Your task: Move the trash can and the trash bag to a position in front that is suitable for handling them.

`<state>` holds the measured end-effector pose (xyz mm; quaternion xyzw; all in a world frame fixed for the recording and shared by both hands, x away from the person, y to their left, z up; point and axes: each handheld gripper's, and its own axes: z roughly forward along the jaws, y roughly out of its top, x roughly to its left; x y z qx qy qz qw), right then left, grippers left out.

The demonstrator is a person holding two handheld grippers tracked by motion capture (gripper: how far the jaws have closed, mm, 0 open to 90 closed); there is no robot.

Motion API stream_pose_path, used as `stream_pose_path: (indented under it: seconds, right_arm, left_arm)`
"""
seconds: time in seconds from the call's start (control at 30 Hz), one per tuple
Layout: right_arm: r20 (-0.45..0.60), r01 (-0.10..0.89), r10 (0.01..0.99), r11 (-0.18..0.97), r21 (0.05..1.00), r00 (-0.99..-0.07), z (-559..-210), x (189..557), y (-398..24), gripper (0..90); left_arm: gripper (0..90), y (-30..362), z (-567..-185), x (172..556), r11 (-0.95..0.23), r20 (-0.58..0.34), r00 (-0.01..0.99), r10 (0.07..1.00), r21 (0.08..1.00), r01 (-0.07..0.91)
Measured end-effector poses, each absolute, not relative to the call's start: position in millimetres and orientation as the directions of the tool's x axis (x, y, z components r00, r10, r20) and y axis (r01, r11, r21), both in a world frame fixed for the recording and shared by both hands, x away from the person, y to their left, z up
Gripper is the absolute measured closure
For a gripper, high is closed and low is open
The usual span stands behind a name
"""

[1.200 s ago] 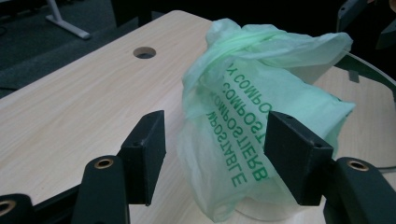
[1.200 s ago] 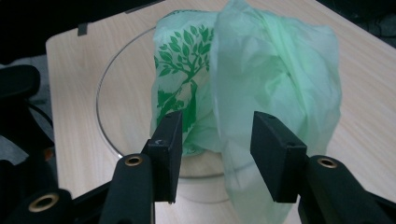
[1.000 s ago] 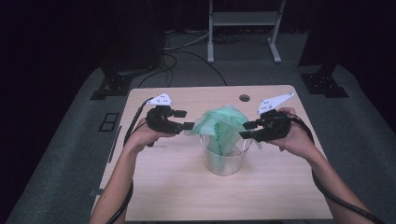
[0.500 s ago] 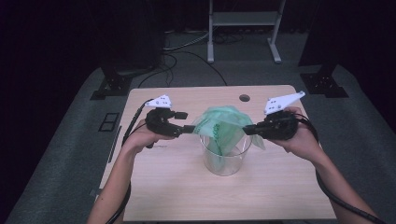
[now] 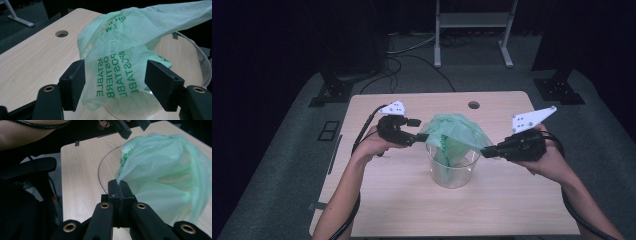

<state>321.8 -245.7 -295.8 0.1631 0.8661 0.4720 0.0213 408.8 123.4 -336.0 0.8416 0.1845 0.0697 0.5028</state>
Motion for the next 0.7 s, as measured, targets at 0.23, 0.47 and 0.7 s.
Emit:
stream_pose_path:
  seconds: [0.23, 0.47, 0.7]
  right_arm:
    - [0.112, 0.266, 0.335, 0.457, 0.849, -0.935, -289, 324, -254, 90.0]
    - [0.109, 0.255, 0.330, 0.441, 0.861, -0.938, -283, 328, -252, 90.0]
    - [0.114, 0.249, 0.325, 0.413, 0.876, -0.939, -277, 328, -251, 90.0]
  left_arm:
    - [38.9, 116, -335, 416, -0.427, -0.066, 0.917, 0.393, 0.870, 0.246]
    - [50.0, 114, -338, 425, -0.455, -0.063, 0.919, 0.390, 0.854, 0.252]
    - [68.7, 109, -339, 426, -0.464, -0.014, 0.920, 0.391, 0.861, 0.210]
